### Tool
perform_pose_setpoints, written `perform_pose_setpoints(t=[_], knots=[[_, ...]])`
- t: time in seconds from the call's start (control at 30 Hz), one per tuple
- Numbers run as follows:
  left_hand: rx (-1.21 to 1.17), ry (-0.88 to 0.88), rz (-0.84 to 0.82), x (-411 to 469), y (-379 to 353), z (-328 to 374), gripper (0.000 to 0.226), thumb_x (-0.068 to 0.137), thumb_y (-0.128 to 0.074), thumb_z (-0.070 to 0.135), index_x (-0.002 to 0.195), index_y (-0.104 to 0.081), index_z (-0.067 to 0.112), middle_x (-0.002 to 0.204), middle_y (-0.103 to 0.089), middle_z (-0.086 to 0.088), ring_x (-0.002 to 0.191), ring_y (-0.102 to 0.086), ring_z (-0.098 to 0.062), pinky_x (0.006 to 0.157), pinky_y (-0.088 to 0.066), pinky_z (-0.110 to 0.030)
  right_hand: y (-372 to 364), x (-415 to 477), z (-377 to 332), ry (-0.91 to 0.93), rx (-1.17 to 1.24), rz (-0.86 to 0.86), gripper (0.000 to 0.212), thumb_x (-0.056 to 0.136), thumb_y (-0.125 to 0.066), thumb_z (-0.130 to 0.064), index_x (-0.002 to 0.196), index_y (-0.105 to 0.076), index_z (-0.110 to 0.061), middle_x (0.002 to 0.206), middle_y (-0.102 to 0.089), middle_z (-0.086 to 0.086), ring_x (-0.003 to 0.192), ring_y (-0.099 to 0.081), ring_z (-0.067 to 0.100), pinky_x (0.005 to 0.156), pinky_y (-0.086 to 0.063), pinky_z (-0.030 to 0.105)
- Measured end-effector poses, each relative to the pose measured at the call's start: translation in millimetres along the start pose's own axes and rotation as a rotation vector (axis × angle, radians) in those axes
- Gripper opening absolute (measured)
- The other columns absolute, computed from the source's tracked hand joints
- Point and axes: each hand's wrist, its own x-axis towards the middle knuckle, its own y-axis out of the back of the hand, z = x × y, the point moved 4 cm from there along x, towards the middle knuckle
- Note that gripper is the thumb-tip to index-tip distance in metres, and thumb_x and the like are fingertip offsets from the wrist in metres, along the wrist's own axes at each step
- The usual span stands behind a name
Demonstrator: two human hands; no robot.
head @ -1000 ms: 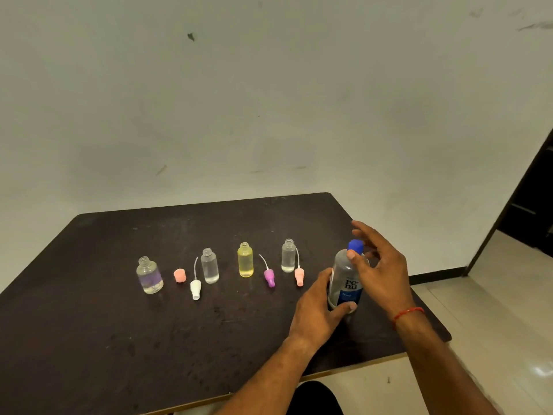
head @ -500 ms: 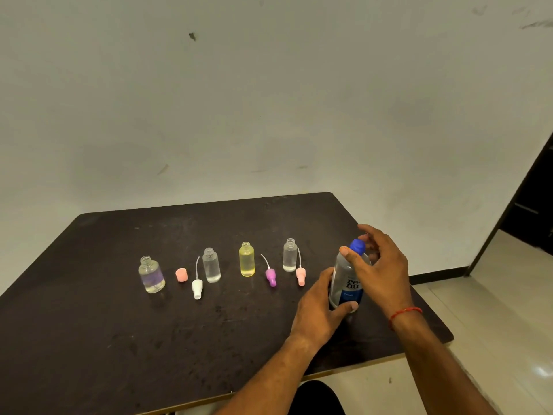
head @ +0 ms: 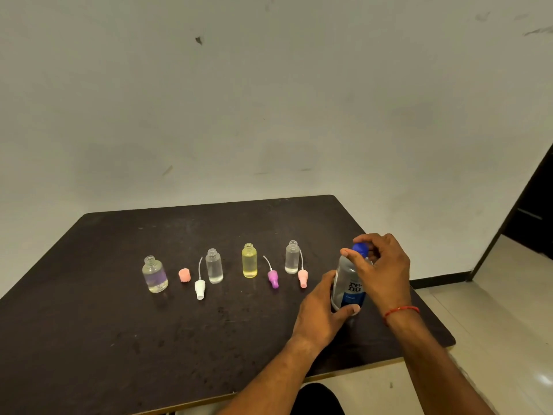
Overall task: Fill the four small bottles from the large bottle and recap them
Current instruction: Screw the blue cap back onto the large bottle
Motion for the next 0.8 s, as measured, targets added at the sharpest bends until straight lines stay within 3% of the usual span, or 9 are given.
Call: perform_pose_setpoints(t=[0.1,0.2,0.27,0.4,0.6,0.7,0.8], knots=[[-0.011,-0.001,-0.001,0,0,-1,0.064,0.085,-0.079,0.043,0.136,-0.041,0.055,0.136,-0.058,0.028,0.127,-0.055,0.004,0.107,-0.052,-0.034,-1,-2,1,-0.02,0.027,-0.025,0.055,0.073,-0.074,-0.044,0.121,-0.06,-0.021,0.105,-0.055,-0.003,0.091,-0.056,0.013,0.08,-0.049,0.026],[-0.002,-0.003,0.001,1,0,0,0.064,0.085,-0.079,0.044,0.132,-0.039,0.06,0.136,-0.058,0.026,0.126,-0.056,0.003,0.107,-0.052,-0.034,-1,-6,4,0.021,0.12,-0.058,0.057,0.083,-0.073,-0.029,0.135,-0.052,-0.024,0.12,-0.056,-0.004,0.105,-0.055,0.011,0.087,-0.047,0.026],[0.002,-0.002,0.005,1,0,1,0.065,0.084,-0.079,0.044,0.131,-0.038,0.062,0.135,-0.059,0.026,0.125,-0.057,0.003,0.106,-0.052,-0.033,-1,-9,6,0.054,0.162,-0.071,0.048,0.088,-0.069,-0.017,0.132,-0.055,-0.027,0.126,-0.059,-0.004,0.111,-0.056,0.011,0.094,-0.049,0.031],[0.0,-0.01,0.011,0,-1,0,0.066,0.083,-0.079,0.046,0.135,-0.039,0.059,0.133,-0.06,0.026,0.123,-0.058,0.004,0.104,-0.053,-0.033,2,-9,9,0.042,0.123,-0.048,0.031,0.089,-0.068,-0.012,0.117,-0.066,-0.024,0.11,-0.061,-0.008,0.1,-0.06,0.011,0.091,-0.054,0.033],[-0.001,-0.002,0.017,-1,0,1,0.066,0.084,-0.079,0.044,0.131,-0.037,0.065,0.135,-0.059,0.027,0.125,-0.057,0.004,0.105,-0.053,-0.031,0,-3,7,0.015,0.05,0.004,0.03,0.08,-0.078,-0.024,0.107,-0.064,-0.024,0.1,-0.059,-0.004,0.088,-0.06,0.014,0.077,-0.05,0.02],[0.008,0.003,0.012,0,0,1,0.067,0.084,-0.079,0.044,0.129,-0.034,0.067,0.135,-0.057,0.03,0.127,-0.055,0.002,0.107,-0.051,-0.031,1,-4,6,-0.003,0.06,-0.012,0.039,0.078,-0.078,-0.029,0.113,-0.063,-0.023,0.103,-0.059,-0.005,0.09,-0.06,0.013,0.082,-0.053,0.026],[0.023,0.006,0.001,0,0,1,0.068,0.084,-0.079,0.043,0.128,-0.033,0.067,0.13,-0.054,0.034,0.127,-0.053,0.005,0.107,-0.049,-0.028,3,-3,7,0.018,0.112,-0.053,0.053,0.084,-0.073,-0.022,0.134,-0.054,-0.024,0.115,-0.056,-0.01,0.094,-0.058,0.005,0.08,-0.046,0.015]])
